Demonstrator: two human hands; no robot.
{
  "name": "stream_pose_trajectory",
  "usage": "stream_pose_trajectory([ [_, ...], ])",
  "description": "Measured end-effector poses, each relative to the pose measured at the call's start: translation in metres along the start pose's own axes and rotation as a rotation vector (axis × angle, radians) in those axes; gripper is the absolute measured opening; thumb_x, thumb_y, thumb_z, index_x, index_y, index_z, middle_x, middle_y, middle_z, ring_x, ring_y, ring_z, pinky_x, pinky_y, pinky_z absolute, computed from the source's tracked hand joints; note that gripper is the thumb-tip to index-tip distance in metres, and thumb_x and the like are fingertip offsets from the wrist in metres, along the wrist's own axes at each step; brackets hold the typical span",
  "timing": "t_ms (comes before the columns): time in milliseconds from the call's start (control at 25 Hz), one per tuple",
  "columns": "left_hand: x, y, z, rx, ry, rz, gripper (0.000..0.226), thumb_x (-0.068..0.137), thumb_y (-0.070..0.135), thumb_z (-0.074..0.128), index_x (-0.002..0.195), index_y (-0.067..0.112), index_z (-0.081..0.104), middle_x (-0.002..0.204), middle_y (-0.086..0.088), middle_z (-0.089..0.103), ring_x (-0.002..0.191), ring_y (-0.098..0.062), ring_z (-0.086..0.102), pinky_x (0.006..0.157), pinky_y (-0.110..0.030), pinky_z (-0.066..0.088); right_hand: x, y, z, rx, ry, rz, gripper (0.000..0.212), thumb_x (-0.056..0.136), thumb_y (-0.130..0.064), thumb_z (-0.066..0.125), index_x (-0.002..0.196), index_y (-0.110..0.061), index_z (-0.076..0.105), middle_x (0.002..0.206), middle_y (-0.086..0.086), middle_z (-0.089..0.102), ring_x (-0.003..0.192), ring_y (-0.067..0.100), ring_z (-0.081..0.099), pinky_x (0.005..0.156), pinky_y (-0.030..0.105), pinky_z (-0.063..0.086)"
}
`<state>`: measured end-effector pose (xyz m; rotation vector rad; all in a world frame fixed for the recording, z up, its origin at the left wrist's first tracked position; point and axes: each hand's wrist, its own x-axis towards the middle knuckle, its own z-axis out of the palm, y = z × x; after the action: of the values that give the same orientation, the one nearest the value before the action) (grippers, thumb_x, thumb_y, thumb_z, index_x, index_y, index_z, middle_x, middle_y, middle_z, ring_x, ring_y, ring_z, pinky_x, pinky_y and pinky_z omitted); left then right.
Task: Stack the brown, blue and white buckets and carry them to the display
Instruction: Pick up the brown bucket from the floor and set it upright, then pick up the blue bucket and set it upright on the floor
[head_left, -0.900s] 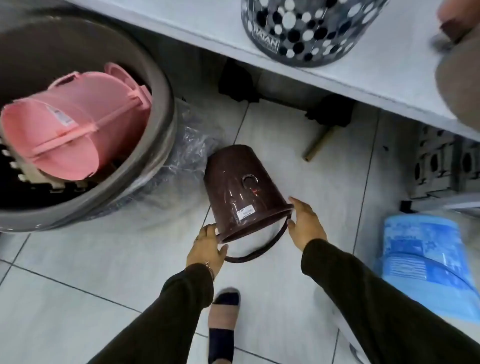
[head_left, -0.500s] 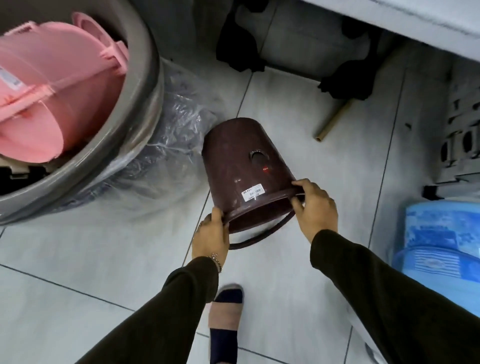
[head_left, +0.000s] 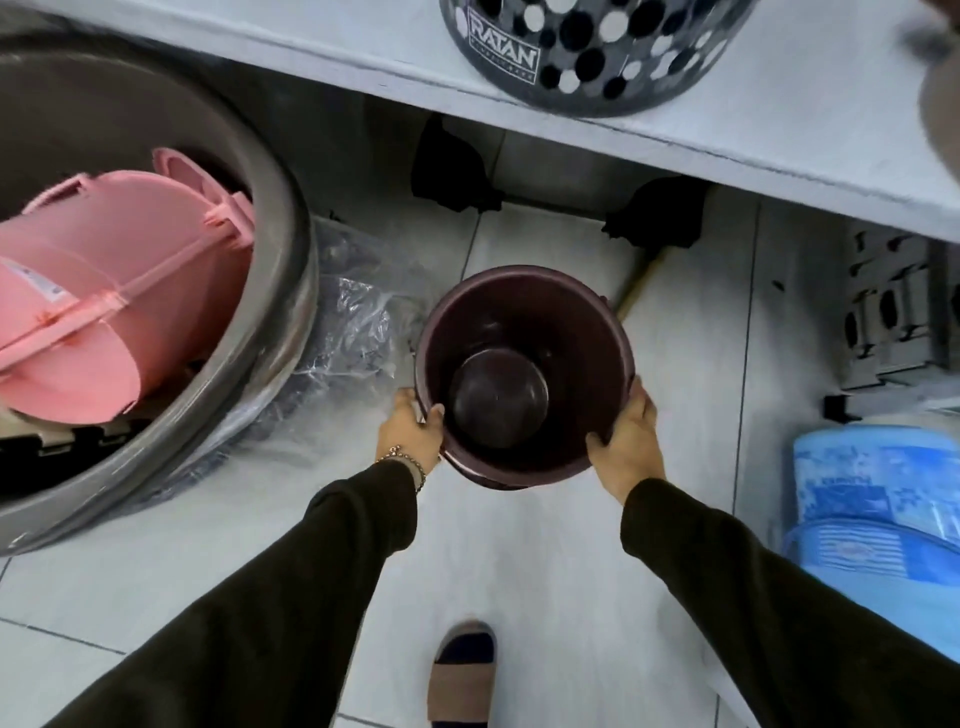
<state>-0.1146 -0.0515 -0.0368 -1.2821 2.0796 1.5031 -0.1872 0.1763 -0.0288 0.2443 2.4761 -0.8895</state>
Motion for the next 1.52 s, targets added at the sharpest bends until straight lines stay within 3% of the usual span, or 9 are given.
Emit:
stream_pose_trajectory([
  [120, 0.006, -0.003, 0.012, -0.039, 0.045, -0.04, 0.022, 0.094, 0.032, 0.053, 0.111, 0.025, 0.043, 0.107, -0.023, 0.068, 0.091, -0.042, 0.069, 0.079, -0.054, 0.06, 0.0, 0.001, 0.006, -0.006, 0.024, -0.031, 0.087, 0.095, -0.009, 0.055, 0.158, -0.024, -0.003, 0.162, 0.008, 0.021, 0.131, 0.039, 0.052, 0.109, 0.047, 0.043],
  [240, 0.003, 0.006, 0.013, 0.034, 0.053, -0.034, 0.04, 0.096, 0.033, 0.05, 0.132, 0.02, 0.042, 0.119, -0.022, 0.066, 0.105, -0.042, 0.064, 0.093, -0.044, 0.053, 0.005, 0.0, 0.002, -0.064, -0.003, -0.032, 0.086, 0.095, -0.019, 0.056, 0.158, -0.024, -0.003, 0.166, 0.005, 0.012, 0.133, 0.039, 0.051, 0.11, 0.051, 0.044],
  [320, -0.005, 0.011, 0.01, 0.145, 0.068, 0.006, 0.059, 0.096, 0.035, 0.049, 0.147, 0.016, 0.028, 0.137, -0.019, 0.056, 0.123, -0.042, 0.055, 0.103, -0.044, 0.045, 0.006, 0.002, -0.009, -0.142, 0.001, -0.062, 0.085, 0.095, -0.032, 0.056, 0.158, -0.023, 0.0, 0.167, 0.004, 0.007, 0.145, 0.036, 0.036, 0.116, 0.052, 0.036],
  [440, -0.02, 0.031, 0.008, 0.491, 0.132, 0.243, 0.069, 0.095, 0.042, 0.046, 0.152, 0.014, 0.019, 0.158, -0.016, 0.031, 0.144, -0.037, 0.032, 0.119, -0.051, 0.026, 0.005, 0.002, -0.037, -0.317, 0.037, -0.098, 0.084, 0.097, -0.043, 0.049, 0.158, -0.018, -0.003, 0.169, 0.004, -0.001, 0.155, 0.029, 0.008, 0.124, 0.05, 0.017],
  [600, -0.043, 0.07, 0.021, 0.785, 0.127, 0.587, 0.064, 0.097, 0.044, 0.039, 0.153, 0.022, 0.018, 0.165, -0.006, 0.014, 0.154, -0.026, 0.004, 0.124, -0.047, 0.004, -0.002, 0.01, -0.074, -0.424, 0.086, -0.129, 0.08, 0.099, -0.046, 0.042, 0.158, -0.016, -0.001, 0.168, 0.006, -0.005, 0.155, 0.027, 0.0, 0.124, 0.047, 0.01],
  [880, -0.125, 0.093, 0.107, 0.994, 0.032, 0.817, 0.06, 0.097, 0.04, 0.039, 0.151, 0.02, 0.026, 0.165, -0.005, 0.016, 0.154, -0.026, 0.003, 0.125, -0.047, 0.004, -0.034, 0.1, -0.145, -0.513, 0.075, -0.152, 0.075, 0.097, -0.044, 0.045, 0.158, -0.016, 0.01, 0.168, 0.006, 0.0, 0.155, 0.027, 0.003, 0.125, 0.047, 0.008],
  [1280, -0.28, 0.059, 0.353, 0.971, -0.203, 0.824, 0.059, 0.098, 0.04, 0.038, 0.152, 0.022, 0.023, 0.164, -0.002, 0.02, 0.154, -0.024, 0.004, 0.125, -0.043, 0.003, -0.09, 0.351, -0.321, -0.543, 0.029, 0.07, 0.072, 0.092, -0.017, 0.051, 0.156, -0.012, 0.018, 0.166, 0.007, 0.012, 0.154, 0.027, 0.013, 0.121, 0.051, 0.013],
  [1400, -0.298, 0.038, 0.417, 0.926, -0.305, 0.741, 0.06, 0.096, 0.039, 0.046, 0.15, 0.022, 0.028, 0.16, -0.001, 0.028, 0.152, -0.023, 0.017, 0.124, -0.04, 0.012, -0.086, 0.412, -0.339, -0.5, -0.011, 0.156, 0.08, 0.088, -0.007, 0.05, 0.157, -0.012, 0.01, 0.167, 0.005, 0.01, 0.154, 0.025, 0.01, 0.123, 0.05, 0.011],
  [1520, -0.304, 0.01, 0.477, 0.894, -0.392, 0.63, 0.057, 0.092, 0.037, 0.053, 0.145, 0.026, 0.035, 0.154, -0.001, 0.038, 0.137, -0.026, 0.042, 0.112, -0.036, 0.038, -0.071, 0.464, -0.34, -0.407, -0.054, 0.185, 0.073, 0.093, -0.013, 0.05, 0.157, -0.017, 0.014, 0.163, 0.005, 0.021, 0.15, 0.025, 0.024, 0.121, 0.051, 0.017],
])
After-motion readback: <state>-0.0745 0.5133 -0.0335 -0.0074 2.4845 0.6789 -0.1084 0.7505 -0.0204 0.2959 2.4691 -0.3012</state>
